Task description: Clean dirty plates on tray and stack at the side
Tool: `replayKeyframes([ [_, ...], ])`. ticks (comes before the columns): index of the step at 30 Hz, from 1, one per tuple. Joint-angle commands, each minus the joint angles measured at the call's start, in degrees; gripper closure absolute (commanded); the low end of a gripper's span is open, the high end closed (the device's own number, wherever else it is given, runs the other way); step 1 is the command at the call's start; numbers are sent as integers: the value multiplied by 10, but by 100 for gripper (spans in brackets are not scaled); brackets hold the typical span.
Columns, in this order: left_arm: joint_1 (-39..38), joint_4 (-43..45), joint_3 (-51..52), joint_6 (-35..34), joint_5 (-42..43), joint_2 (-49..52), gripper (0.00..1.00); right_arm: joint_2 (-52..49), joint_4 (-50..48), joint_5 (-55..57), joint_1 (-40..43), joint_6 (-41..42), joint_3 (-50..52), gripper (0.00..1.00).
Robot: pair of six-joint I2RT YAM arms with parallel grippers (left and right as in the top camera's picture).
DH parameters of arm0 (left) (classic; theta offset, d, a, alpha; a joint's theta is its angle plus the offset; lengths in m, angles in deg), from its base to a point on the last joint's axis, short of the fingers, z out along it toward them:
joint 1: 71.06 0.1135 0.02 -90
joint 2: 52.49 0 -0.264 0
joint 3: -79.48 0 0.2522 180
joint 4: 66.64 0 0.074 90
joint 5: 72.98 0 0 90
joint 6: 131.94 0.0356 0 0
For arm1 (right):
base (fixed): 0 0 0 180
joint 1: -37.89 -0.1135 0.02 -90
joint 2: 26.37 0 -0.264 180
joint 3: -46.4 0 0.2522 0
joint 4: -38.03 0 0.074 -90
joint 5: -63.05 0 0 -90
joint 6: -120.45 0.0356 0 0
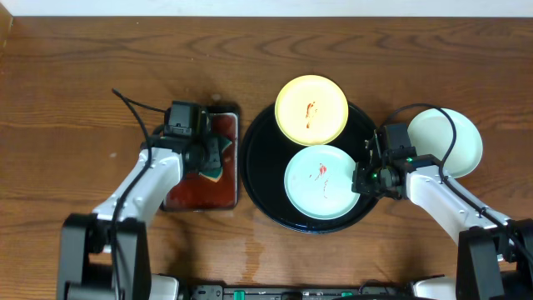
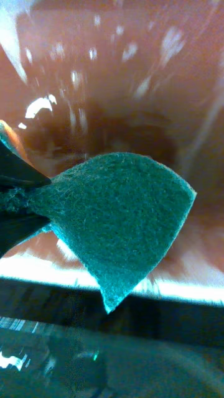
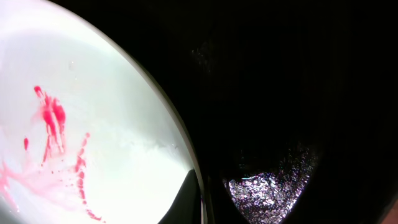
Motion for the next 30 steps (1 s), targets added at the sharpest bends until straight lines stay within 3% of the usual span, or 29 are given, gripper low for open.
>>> replayKeyframes([
  [1,2,-5,2,19,18,-33,93,-8,3,8,-5,-3,3,99],
  [11,28,-23,2,19,45,-80,93,-8,3,8,-5,-3,3,99],
  [19,106,-19,2,23,222,-93,93,-8,3,8,-5,-3,3,99],
  [23,146,-21,2,90,347,-93,93,-8,3,8,-5,-3,3,99],
  [30,193,-28,3,201,469,-93,93,-8,3,8,-5,-3,3,99],
])
